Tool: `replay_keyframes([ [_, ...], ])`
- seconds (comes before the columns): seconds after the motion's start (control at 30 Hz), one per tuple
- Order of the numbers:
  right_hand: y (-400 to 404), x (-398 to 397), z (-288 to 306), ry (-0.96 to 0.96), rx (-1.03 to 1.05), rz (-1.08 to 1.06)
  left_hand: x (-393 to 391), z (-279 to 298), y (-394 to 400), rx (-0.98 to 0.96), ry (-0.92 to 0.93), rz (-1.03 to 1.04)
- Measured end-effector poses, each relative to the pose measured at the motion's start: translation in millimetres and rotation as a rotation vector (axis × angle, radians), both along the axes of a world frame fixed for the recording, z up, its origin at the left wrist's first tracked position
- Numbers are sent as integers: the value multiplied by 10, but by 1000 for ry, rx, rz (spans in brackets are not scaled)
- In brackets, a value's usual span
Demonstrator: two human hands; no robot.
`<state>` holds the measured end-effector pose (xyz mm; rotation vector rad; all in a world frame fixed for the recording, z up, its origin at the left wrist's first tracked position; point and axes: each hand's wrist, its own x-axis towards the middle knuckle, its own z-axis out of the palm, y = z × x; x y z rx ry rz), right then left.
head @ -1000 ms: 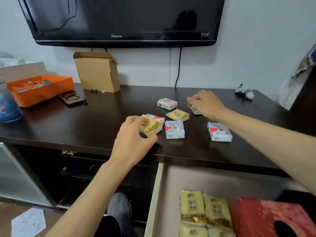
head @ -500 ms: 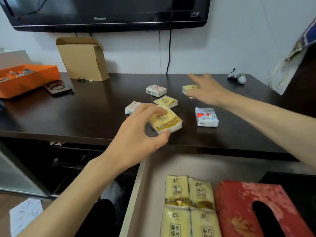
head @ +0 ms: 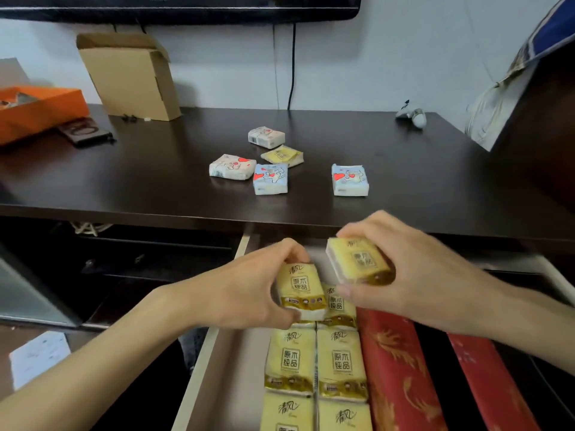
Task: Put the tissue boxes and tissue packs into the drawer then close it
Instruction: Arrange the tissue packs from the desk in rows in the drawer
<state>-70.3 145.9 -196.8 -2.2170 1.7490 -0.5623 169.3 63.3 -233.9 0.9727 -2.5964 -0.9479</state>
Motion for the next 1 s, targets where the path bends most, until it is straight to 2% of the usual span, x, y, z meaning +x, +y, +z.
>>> replay_keyframes([
  [0.1,-45,39,-148,17,91,-32,-44,-62,-70,-71,-78,19],
  [0.3,-177,227,-316,124,83,-34,-27,-157,-187,-61,-122,-16],
  [0.6,-258,261,-412,311,255,-59,-24,-289,-166,-284,-231,-46],
  [1.0,-204,281,-309,319,308,-34,-63,-300,-181,-315,-220,-66],
])
